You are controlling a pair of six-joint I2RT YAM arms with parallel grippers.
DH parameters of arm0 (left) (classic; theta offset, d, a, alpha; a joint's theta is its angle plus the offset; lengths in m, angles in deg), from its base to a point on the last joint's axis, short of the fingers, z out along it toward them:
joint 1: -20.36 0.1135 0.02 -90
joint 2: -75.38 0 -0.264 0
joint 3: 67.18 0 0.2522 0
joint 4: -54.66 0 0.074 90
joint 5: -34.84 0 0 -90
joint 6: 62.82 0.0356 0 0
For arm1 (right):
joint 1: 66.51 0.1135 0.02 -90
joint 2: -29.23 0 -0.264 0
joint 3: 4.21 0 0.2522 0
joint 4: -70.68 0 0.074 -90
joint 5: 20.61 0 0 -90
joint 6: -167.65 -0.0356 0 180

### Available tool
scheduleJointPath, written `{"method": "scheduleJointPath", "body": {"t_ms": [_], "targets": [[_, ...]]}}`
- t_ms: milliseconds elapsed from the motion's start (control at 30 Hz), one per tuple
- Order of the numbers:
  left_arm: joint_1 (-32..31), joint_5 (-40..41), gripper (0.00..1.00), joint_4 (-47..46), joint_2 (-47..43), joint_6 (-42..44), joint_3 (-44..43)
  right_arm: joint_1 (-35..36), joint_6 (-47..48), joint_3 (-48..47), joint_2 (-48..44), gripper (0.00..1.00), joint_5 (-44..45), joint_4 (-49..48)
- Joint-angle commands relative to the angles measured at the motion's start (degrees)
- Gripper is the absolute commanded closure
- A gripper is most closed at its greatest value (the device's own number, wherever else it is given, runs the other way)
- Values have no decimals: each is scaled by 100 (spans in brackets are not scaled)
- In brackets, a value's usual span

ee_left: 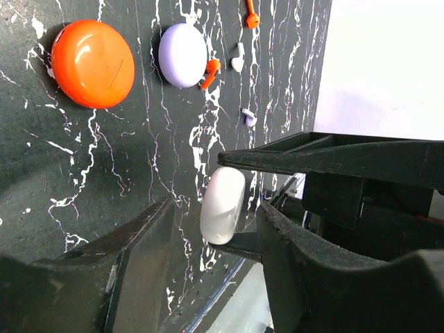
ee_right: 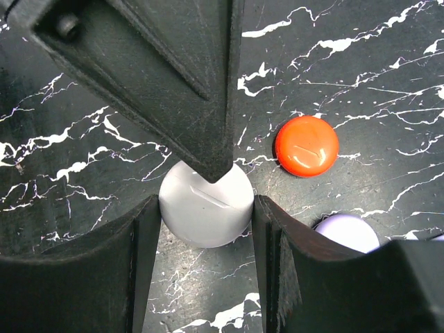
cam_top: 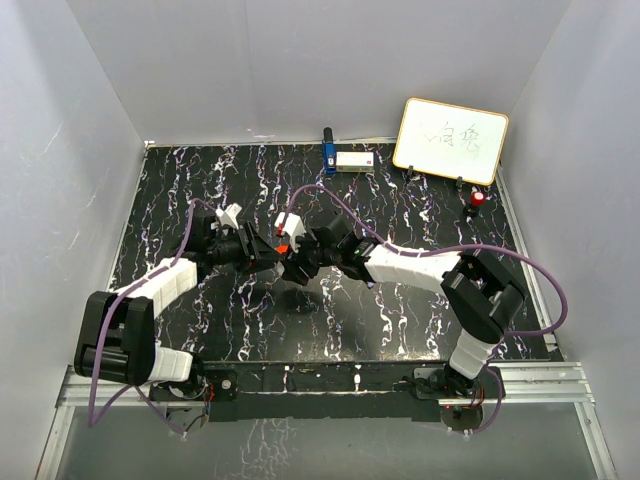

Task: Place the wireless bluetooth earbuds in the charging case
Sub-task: Pick up the charging case at the center of the board.

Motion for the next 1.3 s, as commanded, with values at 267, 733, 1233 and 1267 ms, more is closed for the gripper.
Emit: {"method": "scheduleJointPath", "body": {"t_ms": [267, 733, 1233, 1267], "targets": [[-146, -418, 55, -402, 154, -171, -258, -15, 180, -238, -211, 74, -192, -327], [-239, -583, 61, -418, 334, -116, -249, -18, 225, -211, -274, 74, -203, -345], [-298, -636, 71, -494, 389, -142, -248, -19, 243, -220, -274, 75, -234, -345], [-300, -632, 70, -485, 389, -134, -251, -15, 243, -220, -273, 75, -240, -345]]}}
